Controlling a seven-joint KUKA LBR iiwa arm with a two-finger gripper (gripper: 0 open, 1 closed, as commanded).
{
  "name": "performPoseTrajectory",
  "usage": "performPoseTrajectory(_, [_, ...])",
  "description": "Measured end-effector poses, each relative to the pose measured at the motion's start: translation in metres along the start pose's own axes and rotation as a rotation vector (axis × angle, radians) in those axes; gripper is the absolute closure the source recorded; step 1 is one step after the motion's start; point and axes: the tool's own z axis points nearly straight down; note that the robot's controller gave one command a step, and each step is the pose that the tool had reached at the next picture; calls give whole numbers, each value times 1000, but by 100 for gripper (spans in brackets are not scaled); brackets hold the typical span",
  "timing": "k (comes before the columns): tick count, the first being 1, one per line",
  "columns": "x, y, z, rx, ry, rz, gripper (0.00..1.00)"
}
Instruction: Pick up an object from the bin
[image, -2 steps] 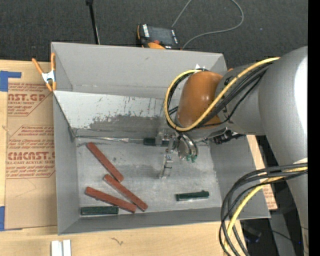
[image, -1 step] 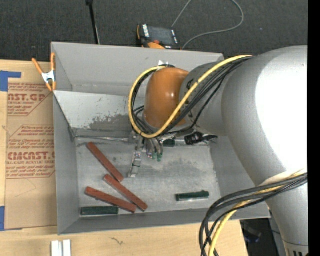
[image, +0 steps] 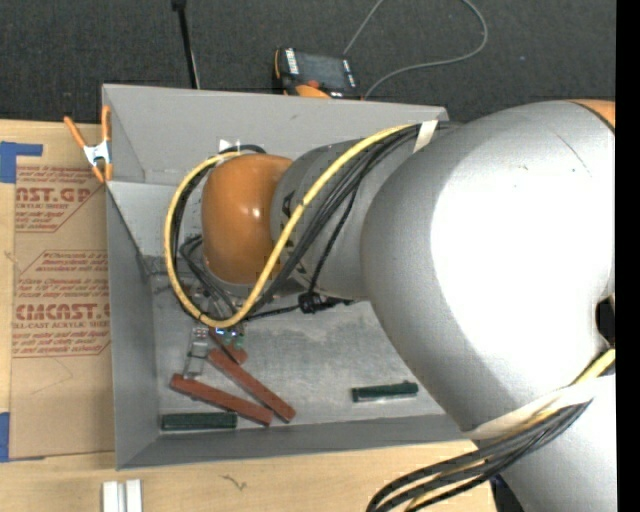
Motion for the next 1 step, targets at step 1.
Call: performPoseTrajectory(1, [4,-68,26,7,2,-35,0])
